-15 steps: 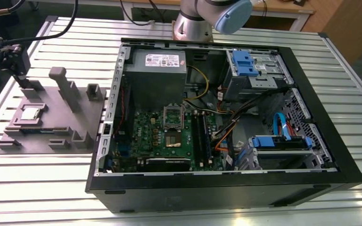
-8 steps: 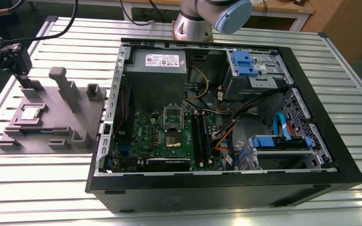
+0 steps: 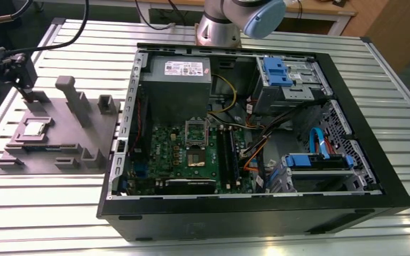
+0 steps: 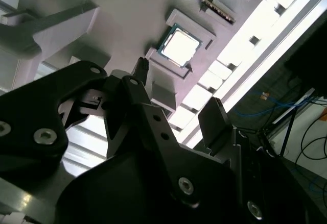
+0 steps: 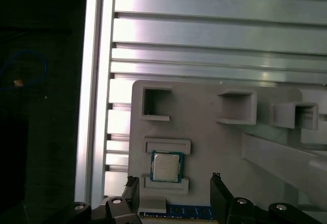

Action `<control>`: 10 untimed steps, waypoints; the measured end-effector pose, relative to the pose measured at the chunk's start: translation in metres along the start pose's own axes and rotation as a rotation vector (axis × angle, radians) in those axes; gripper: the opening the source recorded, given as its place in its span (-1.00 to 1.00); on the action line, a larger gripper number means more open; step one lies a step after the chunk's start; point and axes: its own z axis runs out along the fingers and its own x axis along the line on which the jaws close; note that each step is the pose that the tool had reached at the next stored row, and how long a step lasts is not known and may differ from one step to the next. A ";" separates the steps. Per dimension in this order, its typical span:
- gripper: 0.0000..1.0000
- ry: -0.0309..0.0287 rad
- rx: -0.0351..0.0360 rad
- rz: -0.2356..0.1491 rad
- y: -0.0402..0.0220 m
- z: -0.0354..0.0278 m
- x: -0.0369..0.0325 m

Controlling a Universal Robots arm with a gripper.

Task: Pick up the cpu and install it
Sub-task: 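Pick up the cpu and move it towards the insertion slot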

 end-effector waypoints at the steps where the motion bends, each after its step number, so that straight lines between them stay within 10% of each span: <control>1: 0.32 0.0019 -0.0002 -0.002 -0.0011 0.0016 0.0000; 10: 0.32 0.0035 -0.0003 -0.005 -0.0029 0.0171 0.0003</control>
